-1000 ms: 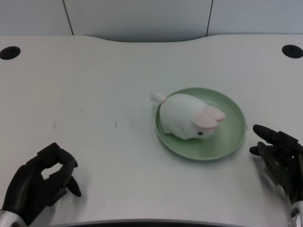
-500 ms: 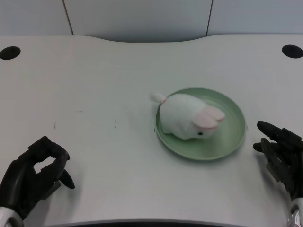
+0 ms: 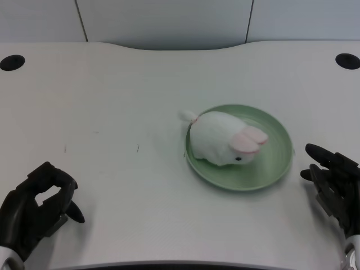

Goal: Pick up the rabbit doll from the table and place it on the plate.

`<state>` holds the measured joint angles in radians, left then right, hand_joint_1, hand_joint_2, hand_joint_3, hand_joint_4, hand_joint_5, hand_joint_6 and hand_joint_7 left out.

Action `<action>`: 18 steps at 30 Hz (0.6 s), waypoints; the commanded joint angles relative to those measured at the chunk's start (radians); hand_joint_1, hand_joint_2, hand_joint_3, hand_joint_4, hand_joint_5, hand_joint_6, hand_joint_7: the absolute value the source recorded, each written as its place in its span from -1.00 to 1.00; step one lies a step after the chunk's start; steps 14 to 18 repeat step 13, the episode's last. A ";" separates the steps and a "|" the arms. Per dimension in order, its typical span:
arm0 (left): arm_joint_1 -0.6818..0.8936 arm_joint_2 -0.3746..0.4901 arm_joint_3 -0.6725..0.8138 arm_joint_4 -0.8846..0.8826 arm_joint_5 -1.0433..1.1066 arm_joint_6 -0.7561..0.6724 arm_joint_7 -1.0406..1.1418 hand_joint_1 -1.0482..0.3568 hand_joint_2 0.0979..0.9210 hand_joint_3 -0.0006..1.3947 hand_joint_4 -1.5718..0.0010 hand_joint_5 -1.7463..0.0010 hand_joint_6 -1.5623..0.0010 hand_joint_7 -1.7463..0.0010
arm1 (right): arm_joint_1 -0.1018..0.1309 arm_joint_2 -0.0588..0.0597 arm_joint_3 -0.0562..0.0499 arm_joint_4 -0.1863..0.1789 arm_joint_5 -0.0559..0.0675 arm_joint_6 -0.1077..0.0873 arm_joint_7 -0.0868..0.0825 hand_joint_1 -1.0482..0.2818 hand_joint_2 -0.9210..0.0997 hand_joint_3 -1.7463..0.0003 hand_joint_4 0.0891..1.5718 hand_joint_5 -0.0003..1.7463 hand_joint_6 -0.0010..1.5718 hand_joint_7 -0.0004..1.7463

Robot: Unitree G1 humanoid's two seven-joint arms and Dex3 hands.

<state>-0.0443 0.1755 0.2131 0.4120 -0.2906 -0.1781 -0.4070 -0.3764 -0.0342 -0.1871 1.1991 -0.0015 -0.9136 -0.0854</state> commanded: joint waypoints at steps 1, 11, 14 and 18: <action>0.009 0.008 0.008 -0.016 -0.006 0.014 0.000 -0.40 1.00 -0.29 0.13 -1.00 0.43 -1.00 | -0.001 -0.009 -0.004 0.006 -0.001 0.002 -0.015 0.06 -1.00 0.65 -0.30 0.10 0.17 -0.97; 0.009 0.003 0.014 -0.026 -0.034 0.044 -0.013 -0.37 1.00 -0.24 0.14 -1.00 0.44 -1.00 | -0.001 -0.006 0.000 0.007 -0.001 -0.008 -0.007 0.06 -1.00 0.64 -0.31 0.09 0.16 -0.98; 0.009 0.000 0.013 -0.033 -0.042 0.052 -0.010 -0.35 1.00 -0.24 0.14 -1.00 0.44 -0.99 | -0.004 -0.005 -0.003 0.011 0.001 0.002 -0.011 0.04 -1.00 0.65 -0.30 0.09 0.16 -0.98; 0.009 0.000 0.013 -0.033 -0.042 0.052 -0.010 -0.35 1.00 -0.24 0.14 -1.00 0.44 -0.99 | -0.004 -0.005 -0.003 0.011 0.001 0.002 -0.011 0.04 -1.00 0.65 -0.30 0.09 0.16 -0.98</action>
